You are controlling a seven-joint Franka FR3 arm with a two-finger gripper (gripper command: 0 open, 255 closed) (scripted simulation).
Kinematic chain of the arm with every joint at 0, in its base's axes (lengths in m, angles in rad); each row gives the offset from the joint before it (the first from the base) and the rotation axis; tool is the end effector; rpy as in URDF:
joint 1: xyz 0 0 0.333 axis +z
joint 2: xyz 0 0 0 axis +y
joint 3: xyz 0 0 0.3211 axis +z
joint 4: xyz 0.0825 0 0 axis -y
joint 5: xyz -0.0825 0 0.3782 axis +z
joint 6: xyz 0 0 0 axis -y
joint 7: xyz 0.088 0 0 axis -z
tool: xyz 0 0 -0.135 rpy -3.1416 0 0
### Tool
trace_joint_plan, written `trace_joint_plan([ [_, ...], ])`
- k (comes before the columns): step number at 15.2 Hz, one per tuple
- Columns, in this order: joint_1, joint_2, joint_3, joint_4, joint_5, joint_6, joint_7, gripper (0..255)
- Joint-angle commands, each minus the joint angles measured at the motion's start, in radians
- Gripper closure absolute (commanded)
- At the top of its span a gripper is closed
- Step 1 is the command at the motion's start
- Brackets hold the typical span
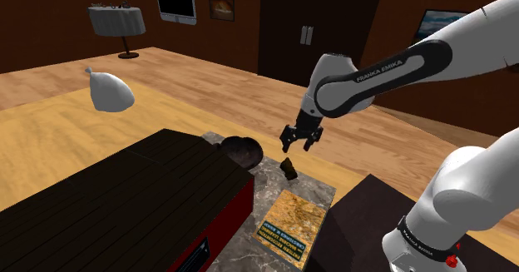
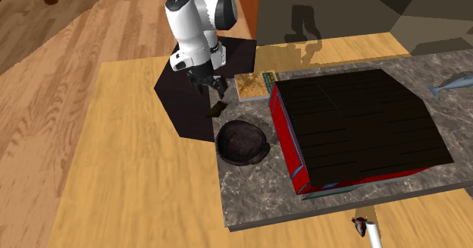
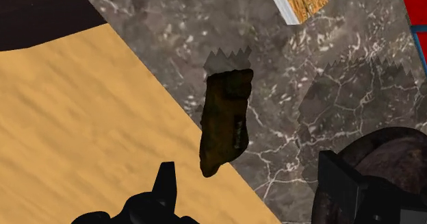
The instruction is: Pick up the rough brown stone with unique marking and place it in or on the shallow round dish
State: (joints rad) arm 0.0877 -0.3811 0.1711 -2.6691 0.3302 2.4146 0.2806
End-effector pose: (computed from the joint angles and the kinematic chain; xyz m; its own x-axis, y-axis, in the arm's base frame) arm 0.3874 0.1068 0.3510 0.9628 -0.2654 0.0513 -0.2499 -0.9463 -0.2051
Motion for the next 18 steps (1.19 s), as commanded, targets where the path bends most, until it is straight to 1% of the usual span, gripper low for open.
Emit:
trace_joint_plan([
  [1, 0.016, 0.089, 0.014, 0.017, 0.042, 0.082, 0.018, 0],
  [3, 0.033, 0.16, 0.025, 0.03, 0.082, 0.148, 0.028, 0],
  [10, 0.05, 0.266, 0.037, 0.028, 0.117, 0.259, 0.005, 0],
  [18, 0.054, 0.275, 0.036, 0.029, 0.12, 0.268, 0.003, 0],
])
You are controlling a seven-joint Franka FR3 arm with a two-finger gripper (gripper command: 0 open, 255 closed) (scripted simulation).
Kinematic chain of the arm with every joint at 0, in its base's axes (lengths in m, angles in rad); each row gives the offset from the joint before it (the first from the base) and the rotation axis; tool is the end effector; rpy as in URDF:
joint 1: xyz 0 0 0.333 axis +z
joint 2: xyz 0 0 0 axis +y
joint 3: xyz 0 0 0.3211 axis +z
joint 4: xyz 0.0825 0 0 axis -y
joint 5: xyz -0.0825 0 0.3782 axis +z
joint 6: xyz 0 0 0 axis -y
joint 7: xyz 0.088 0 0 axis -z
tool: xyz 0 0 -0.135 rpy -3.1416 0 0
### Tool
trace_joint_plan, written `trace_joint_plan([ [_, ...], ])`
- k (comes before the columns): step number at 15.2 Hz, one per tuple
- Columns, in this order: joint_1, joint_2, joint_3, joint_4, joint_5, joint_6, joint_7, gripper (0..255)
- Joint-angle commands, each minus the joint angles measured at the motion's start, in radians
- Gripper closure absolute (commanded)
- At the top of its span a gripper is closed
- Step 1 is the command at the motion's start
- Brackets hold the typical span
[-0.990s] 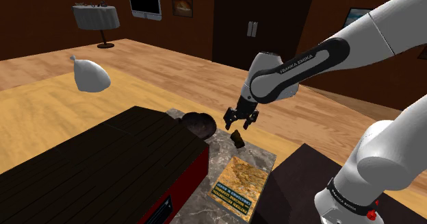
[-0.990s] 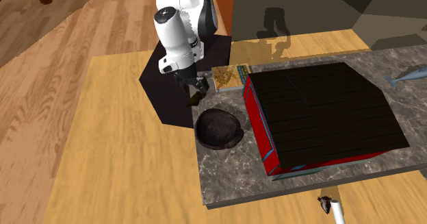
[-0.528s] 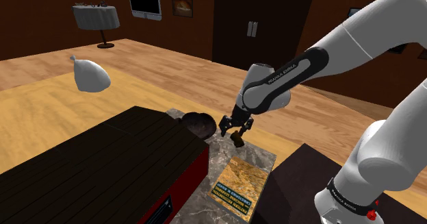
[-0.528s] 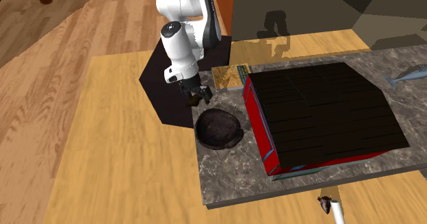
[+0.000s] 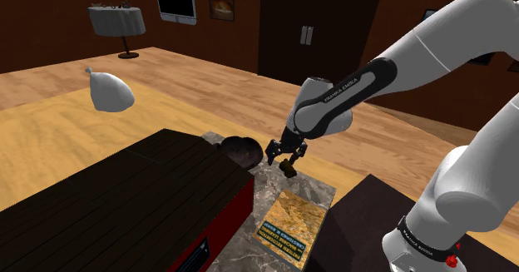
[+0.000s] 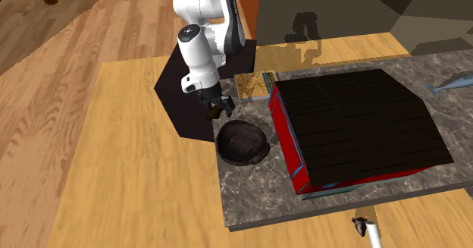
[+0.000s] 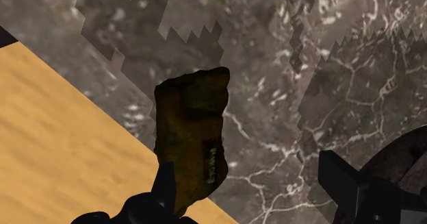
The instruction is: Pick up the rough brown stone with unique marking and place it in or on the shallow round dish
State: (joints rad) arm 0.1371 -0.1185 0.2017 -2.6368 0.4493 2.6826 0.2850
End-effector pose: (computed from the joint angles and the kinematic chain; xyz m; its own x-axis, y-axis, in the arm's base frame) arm 0.4173 0.1364 0.2819 0.9417 -0.3330 0.0488 -0.3105 -0.9156 -0.2553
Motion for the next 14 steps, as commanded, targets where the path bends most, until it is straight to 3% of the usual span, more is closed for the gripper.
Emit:
trace_joint_plan([
  [1, 0.006, 0.016, 0.007, -0.004, 0.002, 0.004, 0.0, 255],
  [10, 0.005, 0.013, 0.004, -0.003, 0.001, 0.0, -0.001, 255],
  [13, 0.0, -0.028, 0.003, 0.003, -0.02, -0.047, 0.02, 255],
  [14, -0.003, -0.023, -0.003, 0.004, -0.015, -0.03, 0.012, 0],
])
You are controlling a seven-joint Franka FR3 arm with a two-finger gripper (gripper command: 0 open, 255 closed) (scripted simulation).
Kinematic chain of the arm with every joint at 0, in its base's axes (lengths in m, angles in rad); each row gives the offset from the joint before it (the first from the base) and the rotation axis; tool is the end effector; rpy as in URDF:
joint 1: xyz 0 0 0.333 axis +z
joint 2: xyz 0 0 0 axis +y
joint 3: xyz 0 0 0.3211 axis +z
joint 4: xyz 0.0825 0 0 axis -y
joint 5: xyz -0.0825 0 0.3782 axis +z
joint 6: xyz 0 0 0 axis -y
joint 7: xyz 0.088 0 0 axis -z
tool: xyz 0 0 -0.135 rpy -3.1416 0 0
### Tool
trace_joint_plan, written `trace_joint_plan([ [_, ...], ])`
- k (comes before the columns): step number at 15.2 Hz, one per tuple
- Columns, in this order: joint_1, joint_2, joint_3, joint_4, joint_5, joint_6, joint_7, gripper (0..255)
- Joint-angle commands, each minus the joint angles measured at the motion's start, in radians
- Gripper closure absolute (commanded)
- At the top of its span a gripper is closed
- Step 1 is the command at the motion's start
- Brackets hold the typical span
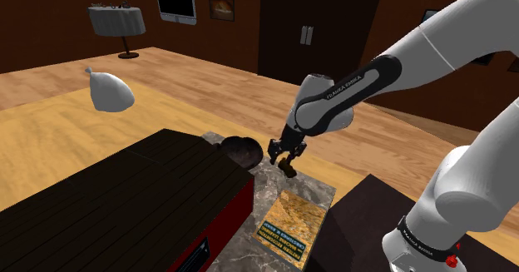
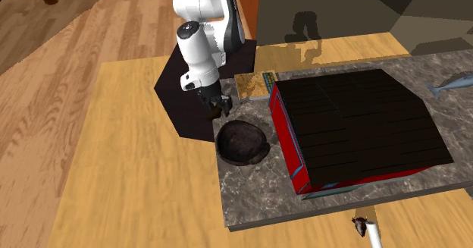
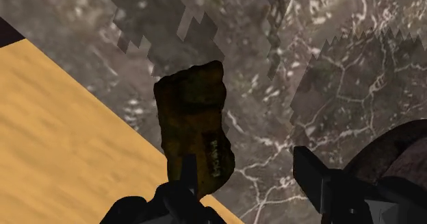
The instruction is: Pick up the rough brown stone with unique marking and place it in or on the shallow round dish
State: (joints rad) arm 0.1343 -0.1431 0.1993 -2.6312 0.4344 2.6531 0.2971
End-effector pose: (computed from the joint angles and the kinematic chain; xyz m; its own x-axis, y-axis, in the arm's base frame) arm 0.4175 0.1361 0.2919 0.9423 -0.3310 0.0498 -0.3084 -0.9164 -0.2550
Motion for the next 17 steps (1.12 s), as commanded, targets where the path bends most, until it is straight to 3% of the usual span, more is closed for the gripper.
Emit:
trace_joint_plan([
  [1, 0.0, 0.001, 0.0, -0.002, 0.0, 0.0, 0.0, 0],
  [2, -0.031, -0.018, 0.026, 0.024, -0.137, -0.11, 0.145, 0],
  [4, -0.069, -0.026, 0.077, 0.108, -0.305, -0.351, 0.345, 0],
  [12, -0.069, 0.053, 0.086, 0.07, -0.322, -0.239, 0.361, 0],
  [17, -0.069, 0.053, 0.086, 0.07, -0.322, -0.239, 0.361, 0],
])
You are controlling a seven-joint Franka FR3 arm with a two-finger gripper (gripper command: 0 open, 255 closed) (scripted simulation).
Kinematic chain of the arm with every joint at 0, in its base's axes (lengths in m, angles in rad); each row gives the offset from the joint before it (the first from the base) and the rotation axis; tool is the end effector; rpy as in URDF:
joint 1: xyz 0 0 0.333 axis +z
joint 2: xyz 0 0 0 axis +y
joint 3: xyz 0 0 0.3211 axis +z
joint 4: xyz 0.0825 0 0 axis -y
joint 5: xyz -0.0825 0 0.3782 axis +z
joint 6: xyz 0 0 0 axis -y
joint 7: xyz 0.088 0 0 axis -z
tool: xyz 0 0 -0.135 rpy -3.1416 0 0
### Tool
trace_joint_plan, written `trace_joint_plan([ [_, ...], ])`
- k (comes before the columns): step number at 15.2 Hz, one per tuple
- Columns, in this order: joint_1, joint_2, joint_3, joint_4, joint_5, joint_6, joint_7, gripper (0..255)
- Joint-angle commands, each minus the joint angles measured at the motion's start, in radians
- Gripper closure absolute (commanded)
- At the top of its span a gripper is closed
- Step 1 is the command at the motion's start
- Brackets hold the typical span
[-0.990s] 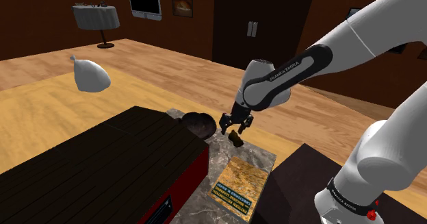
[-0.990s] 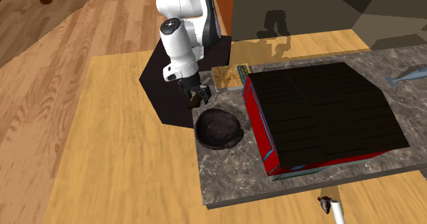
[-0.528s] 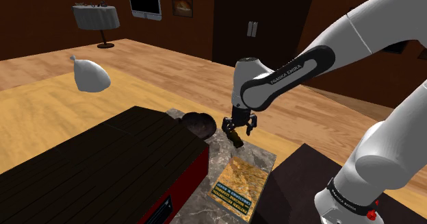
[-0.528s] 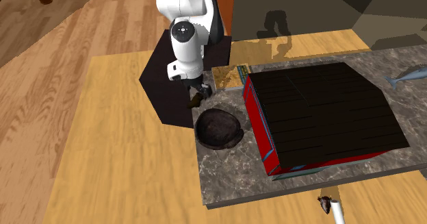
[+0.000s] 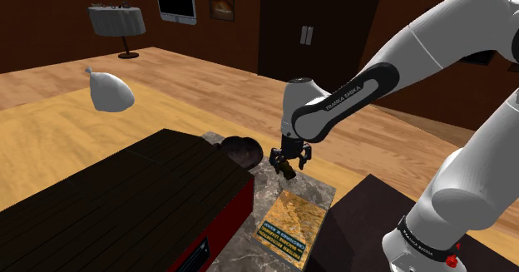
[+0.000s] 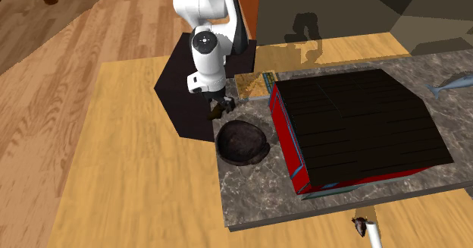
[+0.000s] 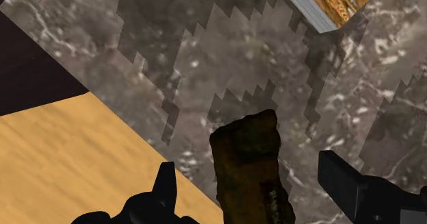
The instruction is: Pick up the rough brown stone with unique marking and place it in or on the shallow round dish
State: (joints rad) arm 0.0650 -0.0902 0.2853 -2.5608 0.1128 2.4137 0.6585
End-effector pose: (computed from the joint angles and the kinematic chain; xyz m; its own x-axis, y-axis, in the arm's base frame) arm 0.4065 0.1493 0.2740 0.9197 -0.3852 -0.0757 -0.3862 -0.9224 0.0023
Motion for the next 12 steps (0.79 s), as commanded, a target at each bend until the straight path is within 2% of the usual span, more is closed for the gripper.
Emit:
trace_joint_plan([
  [1, 0.0, 0.0, 0.0, 0.0, 0.0, 0.001, 0.0, 0],
  [3, 0.0, 0.0, 0.0, 0.0, 0.0, 0.0, 0.0, 0],
  [4, 0.0, 0.0, 0.0, 0.0, 0.0, 0.0, 0.0, 255],
  [12, 0.0, 0.0, 0.0, 0.0, 0.0, 0.0, 0.0, 255],
])
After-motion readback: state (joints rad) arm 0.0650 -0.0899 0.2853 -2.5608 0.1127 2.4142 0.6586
